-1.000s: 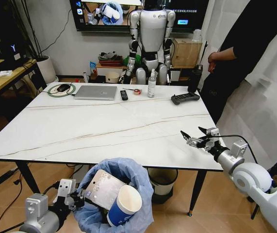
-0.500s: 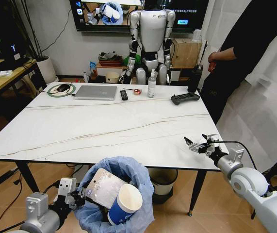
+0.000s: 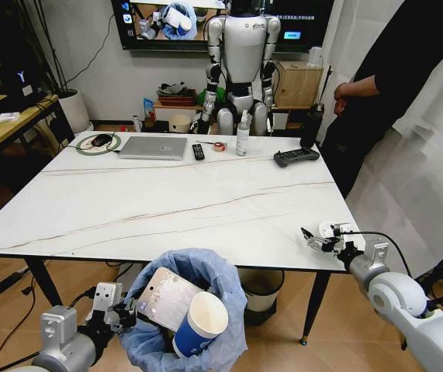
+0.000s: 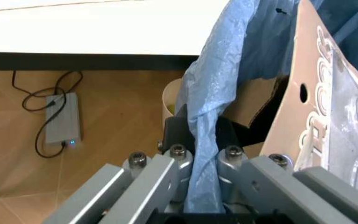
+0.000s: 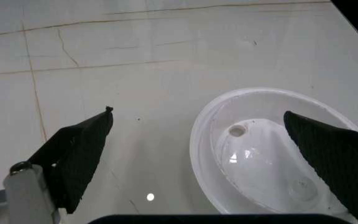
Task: Pick up the trash bin and place the trash from the table into it.
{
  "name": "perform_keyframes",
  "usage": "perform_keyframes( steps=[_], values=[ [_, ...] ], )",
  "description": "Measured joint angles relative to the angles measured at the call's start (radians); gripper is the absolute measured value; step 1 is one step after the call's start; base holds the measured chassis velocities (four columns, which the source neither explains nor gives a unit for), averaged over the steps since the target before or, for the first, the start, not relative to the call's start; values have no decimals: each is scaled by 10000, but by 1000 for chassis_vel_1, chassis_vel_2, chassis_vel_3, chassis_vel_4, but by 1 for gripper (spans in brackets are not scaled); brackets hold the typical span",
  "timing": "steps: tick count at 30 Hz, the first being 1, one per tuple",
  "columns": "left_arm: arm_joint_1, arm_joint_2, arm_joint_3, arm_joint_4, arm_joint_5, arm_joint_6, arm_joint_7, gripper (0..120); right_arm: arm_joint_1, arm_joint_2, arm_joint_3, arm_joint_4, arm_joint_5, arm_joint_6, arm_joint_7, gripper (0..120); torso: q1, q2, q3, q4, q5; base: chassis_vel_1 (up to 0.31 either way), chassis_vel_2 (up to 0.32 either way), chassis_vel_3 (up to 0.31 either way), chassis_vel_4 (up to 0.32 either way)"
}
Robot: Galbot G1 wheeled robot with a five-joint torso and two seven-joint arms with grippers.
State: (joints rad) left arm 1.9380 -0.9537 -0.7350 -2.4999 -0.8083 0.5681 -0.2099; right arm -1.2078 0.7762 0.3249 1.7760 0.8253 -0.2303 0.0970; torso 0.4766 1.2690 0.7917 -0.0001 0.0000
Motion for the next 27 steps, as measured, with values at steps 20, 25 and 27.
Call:
perform_keyframes(
  steps=[20, 25, 27],
  values=[
    [16, -58, -29, 0, -10, 0, -11, 0, 573, 130, -410, -625, 292, -17, -22, 100, -1, 2, -2, -1, -5, 0, 0, 0, 0],
    [13, -58, -32, 0, -10, 1, -13, 0, 616, 158, -492, -671, 291, 3, -43, 100, -1, 2, -1, -1, -7, 0, 0, 0, 0],
    [14, -57, -35, 0, -12, 0, -15, 0, 617, 160, -511, -682, 284, 6, -74, 100, -1, 3, -1, -1, -8, 0, 0, 0, 0]
  ],
)
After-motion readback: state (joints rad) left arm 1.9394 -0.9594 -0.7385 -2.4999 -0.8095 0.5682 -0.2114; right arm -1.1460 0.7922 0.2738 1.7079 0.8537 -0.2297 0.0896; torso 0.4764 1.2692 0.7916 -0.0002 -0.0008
